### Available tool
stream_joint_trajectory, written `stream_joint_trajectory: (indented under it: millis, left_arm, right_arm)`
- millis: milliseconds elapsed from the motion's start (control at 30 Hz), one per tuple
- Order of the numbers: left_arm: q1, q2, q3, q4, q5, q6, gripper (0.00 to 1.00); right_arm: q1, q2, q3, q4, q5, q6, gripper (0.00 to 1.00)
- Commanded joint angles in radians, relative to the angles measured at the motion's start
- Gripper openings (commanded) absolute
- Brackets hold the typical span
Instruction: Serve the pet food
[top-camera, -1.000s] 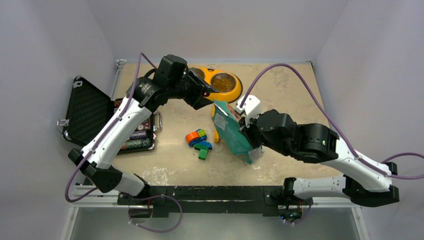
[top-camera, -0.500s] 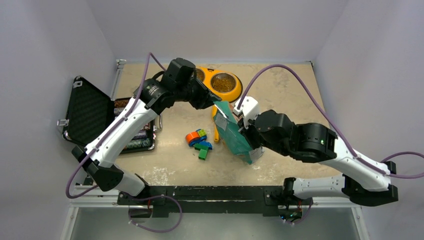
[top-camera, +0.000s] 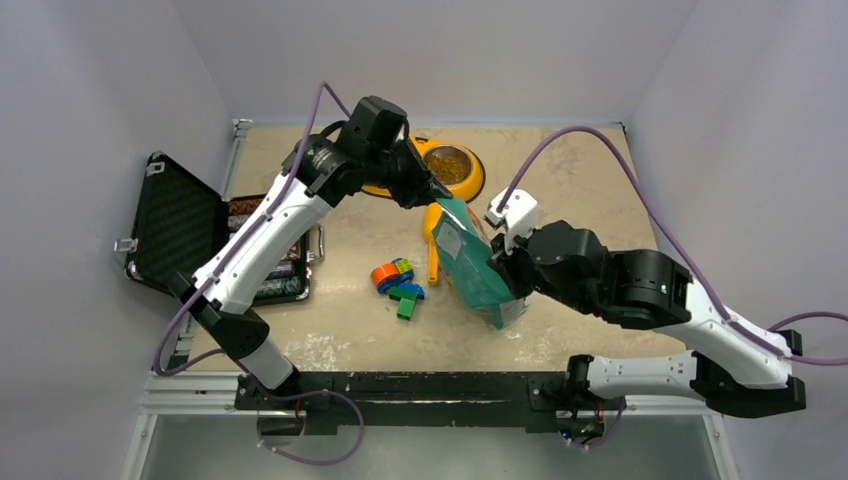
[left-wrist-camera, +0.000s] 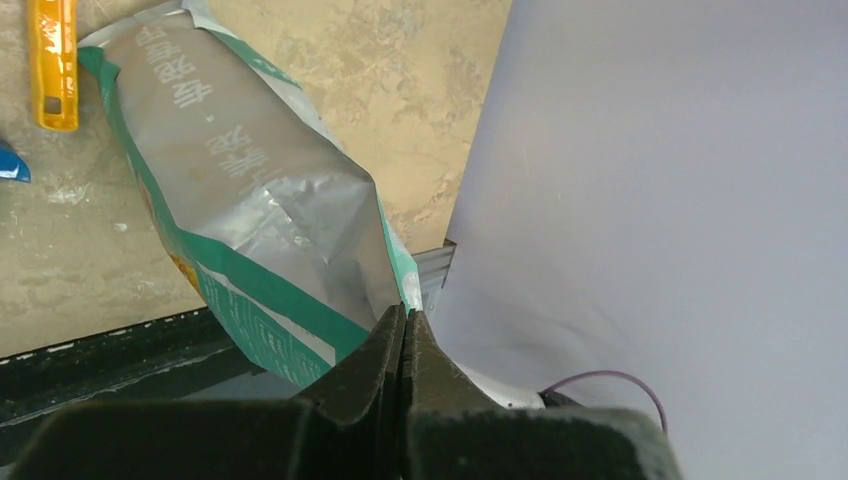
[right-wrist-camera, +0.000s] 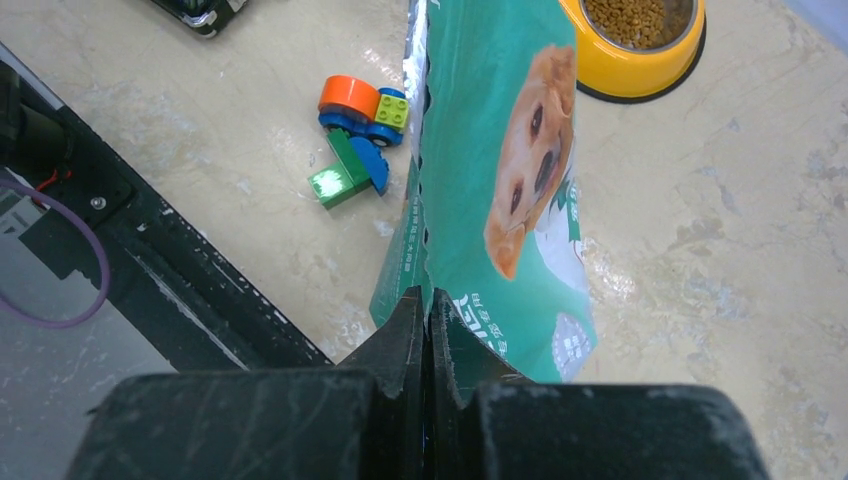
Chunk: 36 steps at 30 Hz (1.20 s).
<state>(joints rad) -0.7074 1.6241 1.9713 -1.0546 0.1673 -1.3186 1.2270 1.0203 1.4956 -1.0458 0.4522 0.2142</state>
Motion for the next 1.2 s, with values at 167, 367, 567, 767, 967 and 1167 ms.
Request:
stream_joint_trajectory:
  millis: [167,367,567,767,967,1167]
  left_arm:
    - [0.029,0.071,0.229,0.105,-0.076,0.055,0.0]
    - [0.032,0.157,0.343,0.095,-0.023,0.006,0.0]
    - [0.04,0.084,0.259,0.144,-0.028,0.133,0.19]
    - [0.054,-0.065,0.165,0.188,-0.033,0.315,0.38]
    - [0.052,-0.142,0.175,0.159,-0.011,0.432,0.41]
    - [0.052,-0.124,0.159,0.233,0.209,0.45,0.41]
  right_arm:
    - [0.002,-0.044,0.212,-0.126,-0.035,0.121,0.0]
    - [0.002,-0.083,0.131,-0.156,-0.083,0.23,0.0]
    - [-0.048,0.035,0.311,-0.195,-0.006,0.23,0.0]
    - [-0.261,0.26,0.652,-0.287,-0.044,0.16,0.0]
    - [-0.389,0.382,0.912,-0.374,-0.04,0.105,0.0]
    - [-0.409,0.332,0.9,-0.401,0.078,0.123,0.0]
